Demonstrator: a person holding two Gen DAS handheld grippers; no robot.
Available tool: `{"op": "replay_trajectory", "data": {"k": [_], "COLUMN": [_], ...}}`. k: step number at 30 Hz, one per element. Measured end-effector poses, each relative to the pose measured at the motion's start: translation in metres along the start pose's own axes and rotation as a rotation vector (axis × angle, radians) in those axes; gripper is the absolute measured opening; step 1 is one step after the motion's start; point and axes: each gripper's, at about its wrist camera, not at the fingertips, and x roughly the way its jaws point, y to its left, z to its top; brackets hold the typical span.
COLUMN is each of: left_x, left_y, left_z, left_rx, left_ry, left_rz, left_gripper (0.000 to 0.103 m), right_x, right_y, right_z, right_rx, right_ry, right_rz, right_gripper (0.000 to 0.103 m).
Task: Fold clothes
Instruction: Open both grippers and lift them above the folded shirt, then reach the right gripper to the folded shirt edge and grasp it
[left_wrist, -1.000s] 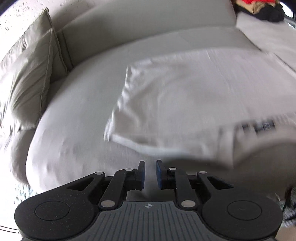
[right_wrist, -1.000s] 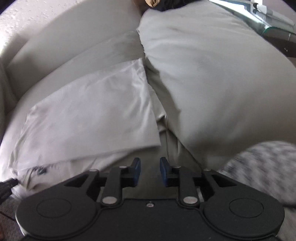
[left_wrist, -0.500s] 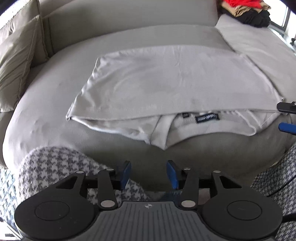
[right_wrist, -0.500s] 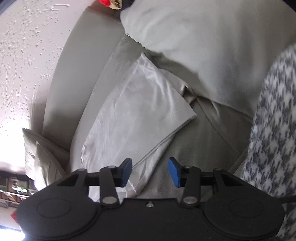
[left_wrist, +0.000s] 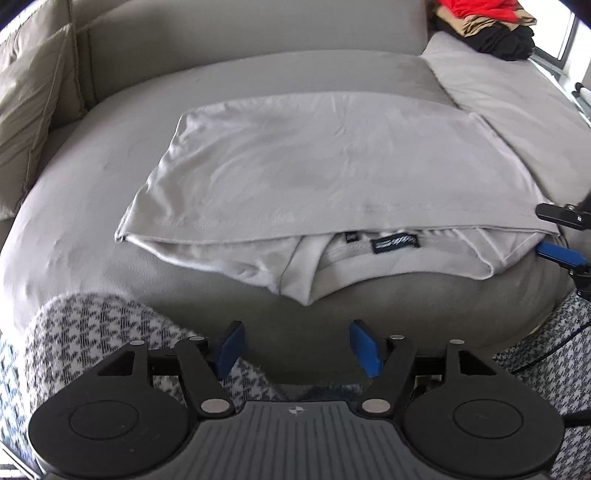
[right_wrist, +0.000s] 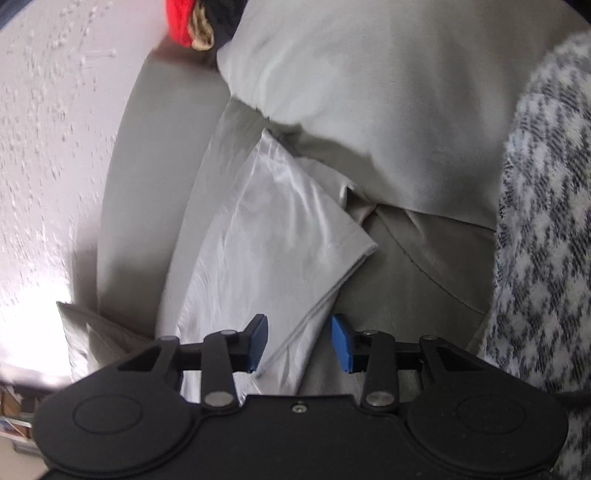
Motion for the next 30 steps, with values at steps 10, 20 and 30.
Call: {"op": "replay_trajectory", "data": {"k": [10,20,30], "left_x": [-0.007,-0.009,0.007], "left_y": [0.0,0.024,0.118], "left_z": [0.001,0.003,0.032], "left_rx": [-0.008,-0.097,-0.233], "left_ry": [-0.047,-0.084,-0.18], "left_rz": [-0.047,-0.081,-0.003], "left_gripper": [0.069,0.068,0.041], "right_x": [0.011,0.039,0.048], "right_y": [-0.016,-0.025,-0.021], "right_z": [0.009,0.005,0.025], "right_rx": [0.163,0.227,0.242], "right_ry": [-0.023,-0.136,-0.22], "right_rz": [0.066,0.182,0.113], "right_gripper": [0.03,0.031,0.01]}}
